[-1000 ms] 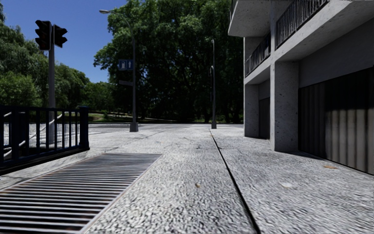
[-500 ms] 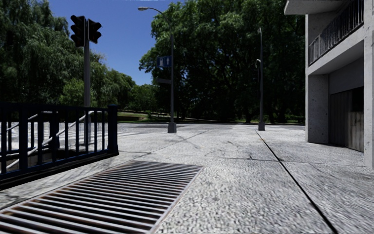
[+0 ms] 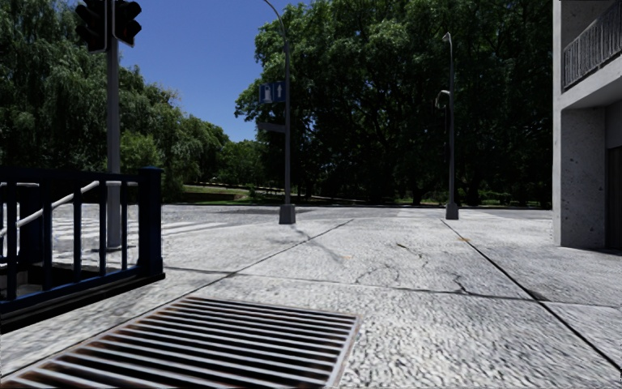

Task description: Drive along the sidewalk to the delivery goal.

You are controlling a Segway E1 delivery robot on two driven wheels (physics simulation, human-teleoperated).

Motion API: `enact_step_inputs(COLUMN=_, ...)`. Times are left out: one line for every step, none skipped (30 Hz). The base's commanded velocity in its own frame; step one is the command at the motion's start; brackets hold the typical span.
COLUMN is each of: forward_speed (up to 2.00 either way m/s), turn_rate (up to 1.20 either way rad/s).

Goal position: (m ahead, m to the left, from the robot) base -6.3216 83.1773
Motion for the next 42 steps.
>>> enact_step_inputs(forward_speed=2.00, turn_rate=0.24)
enact_step_inputs(forward_speed=2.00, turn_rate=0.36)
enact_step_inputs(forward_speed=2.00, turn_rate=0.39)
enact_step_inputs(forward_speed=2.00, turn_rate=0.40)
enact_step_inputs(forward_speed=2.00, turn_rate=0.40)
enact_step_inputs(forward_speed=2.00, turn_rate=0.40)
enact_step_inputs(forward_speed=2.00, turn_rate=0.40)
enact_step_inputs(forward_speed=2.00, turn_rate=0.40)
enact_step_inputs(forward_speed=2.00, turn_rate=0.40)
enact_step_inputs(forward_speed=2.00, turn_rate=0.40)
enact_step_inputs(forward_speed=2.00, turn_rate=0.40)
enact_step_inputs(forward_speed=2.00, turn_rate=0.40)
enact_step_inputs(forward_speed=2.00, turn_rate=0.40)
enact_step_inputs(forward_speed=2.00, turn_rate=0.40)
enact_step_inputs(forward_speed=2.00, turn_rate=0.40)
enact_step_inputs(forward_speed=2.00, turn_rate=0.40)
enact_step_inputs(forward_speed=2.00, turn_rate=0.40)
enact_step_inputs(forward_speed=2.00, turn_rate=0.40)
enact_step_inputs(forward_speed=2.00, turn_rate=0.40)
enact_step_inputs(forward_speed=2.00, turn_rate=0.40)
enact_step_inputs(forward_speed=2.00, turn_rate=0.40)
enact_step_inputs(forward_speed=2.00, turn_rate=0.40)
enact_step_inputs(forward_speed=2.00, turn_rate=0.40)
enact_step_inputs(forward_speed=2.00, turn_rate=0.40)
enact_step_inputs(forward_speed=2.00, turn_rate=0.40)
enact_step_inputs(forward_speed=2.00, turn_rate=0.40)
enact_step_inputs(forward_speed=2.00, turn_rate=0.40)
enact_step_inputs(forward_speed=2.00, turn_rate=0.40)
enact_step_inputs(forward_speed=2.00, turn_rate=0.40)
enact_step_inputs(forward_speed=2.00, turn_rate=0.40)
enact_step_inputs(forward_speed=2.00, turn_rate=0.40)
enact_step_inputs(forward_speed=2.00, turn_rate=0.40)
enact_step_inputs(forward_speed=2.00, turn_rate=0.40)
enact_step_inputs(forward_speed=2.00, turn_rate=0.40)
enact_step_inputs(forward_speed=2.00, turn_rate=0.40)
enact_step_inputs(forward_speed=2.00, turn_rate=0.40)
enact_step_inputs(forward_speed=2.00, turn_rate=0.40)
enact_step_inputs(forward_speed=2.00, turn_rate=0.40)
enact_step_inputs(forward_speed=2.00, turn_rate=0.40)
enact_step_inputs(forward_speed=2.00, turn_rate=0.40)
enact_step_inputs(forward_speed=2.00, turn_rate=0.40)
enact_step_inputs(forward_speed=2.00, turn_rate=0.40)
